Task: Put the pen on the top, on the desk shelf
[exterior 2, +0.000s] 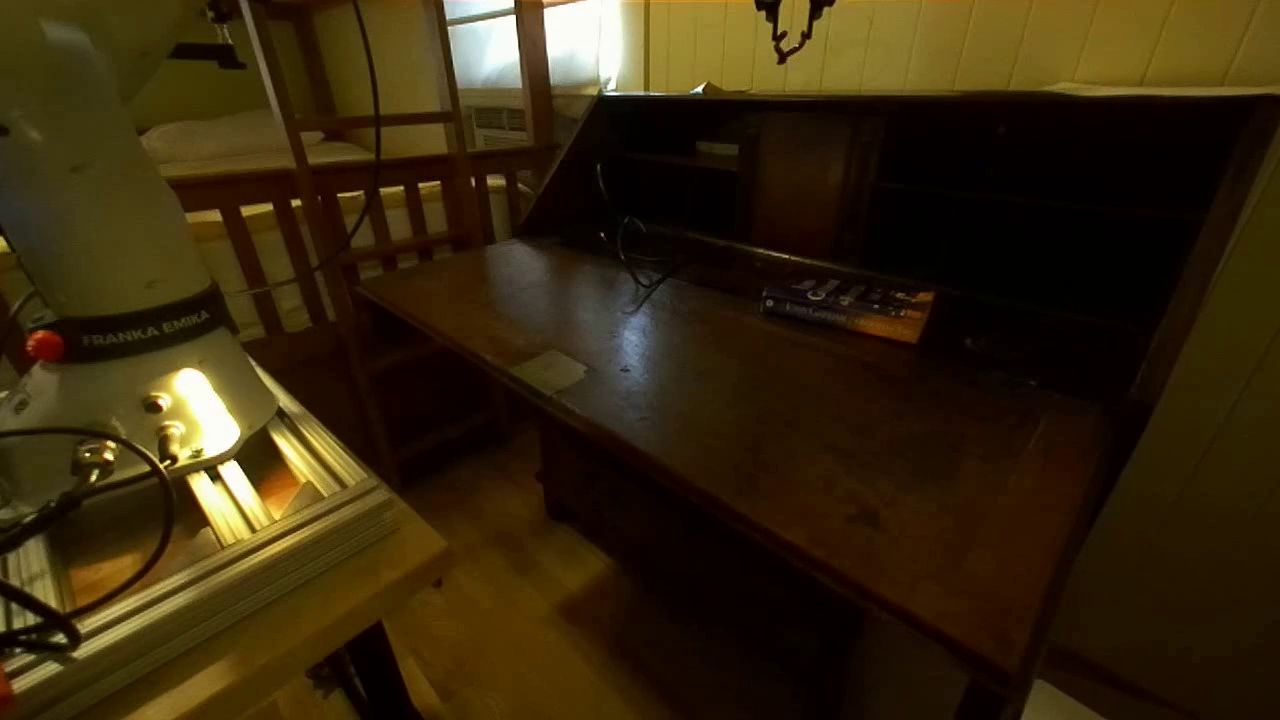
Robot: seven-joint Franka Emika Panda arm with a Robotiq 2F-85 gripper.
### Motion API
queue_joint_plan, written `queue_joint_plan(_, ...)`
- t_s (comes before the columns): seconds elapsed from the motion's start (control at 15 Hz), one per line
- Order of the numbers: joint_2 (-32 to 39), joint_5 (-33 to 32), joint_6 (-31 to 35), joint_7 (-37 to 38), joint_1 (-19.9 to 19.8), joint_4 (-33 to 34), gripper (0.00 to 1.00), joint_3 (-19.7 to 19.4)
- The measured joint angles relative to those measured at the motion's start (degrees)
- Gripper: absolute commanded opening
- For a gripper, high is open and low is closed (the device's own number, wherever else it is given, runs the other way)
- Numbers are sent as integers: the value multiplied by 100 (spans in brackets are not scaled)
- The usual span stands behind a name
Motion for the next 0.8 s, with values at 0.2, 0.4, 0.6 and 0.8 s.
queue_joint_plan(0.2, -316, -37, -240, 455, 74, -306, 24, -108)
queue_joint_plan(0.4, -658, -37, -399, 855, 230, -861, 24, -111)
queue_joint_plan(0.6, -1156, -73, -281, 1375, 394, -1536, 24, -208)
queue_joint_plan(0.8, -1720, -262, 220, 2118, 568, -2230, 24, -460)
